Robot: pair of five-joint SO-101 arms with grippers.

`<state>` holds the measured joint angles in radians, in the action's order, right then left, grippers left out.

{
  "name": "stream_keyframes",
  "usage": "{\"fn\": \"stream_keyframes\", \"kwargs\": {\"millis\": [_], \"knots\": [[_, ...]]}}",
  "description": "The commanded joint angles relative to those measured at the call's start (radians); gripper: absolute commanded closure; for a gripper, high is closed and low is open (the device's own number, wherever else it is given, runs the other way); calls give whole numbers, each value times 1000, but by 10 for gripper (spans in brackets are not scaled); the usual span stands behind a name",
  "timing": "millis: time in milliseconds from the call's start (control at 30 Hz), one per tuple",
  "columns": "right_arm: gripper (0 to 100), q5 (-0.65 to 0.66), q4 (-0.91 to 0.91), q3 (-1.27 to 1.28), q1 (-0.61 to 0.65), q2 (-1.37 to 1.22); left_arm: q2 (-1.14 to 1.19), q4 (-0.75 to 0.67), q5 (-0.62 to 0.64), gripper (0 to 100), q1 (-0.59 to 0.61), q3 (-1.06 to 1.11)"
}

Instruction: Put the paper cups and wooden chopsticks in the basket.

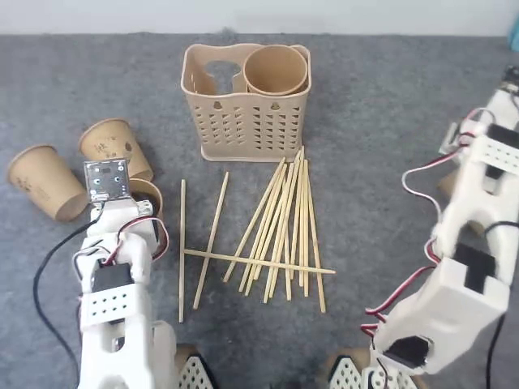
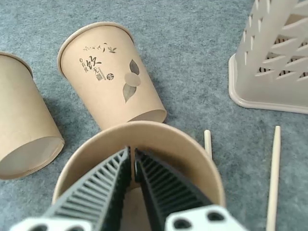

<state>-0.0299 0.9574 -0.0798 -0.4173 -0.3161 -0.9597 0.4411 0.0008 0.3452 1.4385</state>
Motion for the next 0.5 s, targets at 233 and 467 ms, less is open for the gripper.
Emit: {"fn": "stream_keyframes", "kwargs": {"millis": [233,467], "knots": [[991,172,206,-12,-225,110,31,6,-9,987,-2,-2],[991,347,286,-6,-426,173,31,6,-9,987,0,-2]]}}
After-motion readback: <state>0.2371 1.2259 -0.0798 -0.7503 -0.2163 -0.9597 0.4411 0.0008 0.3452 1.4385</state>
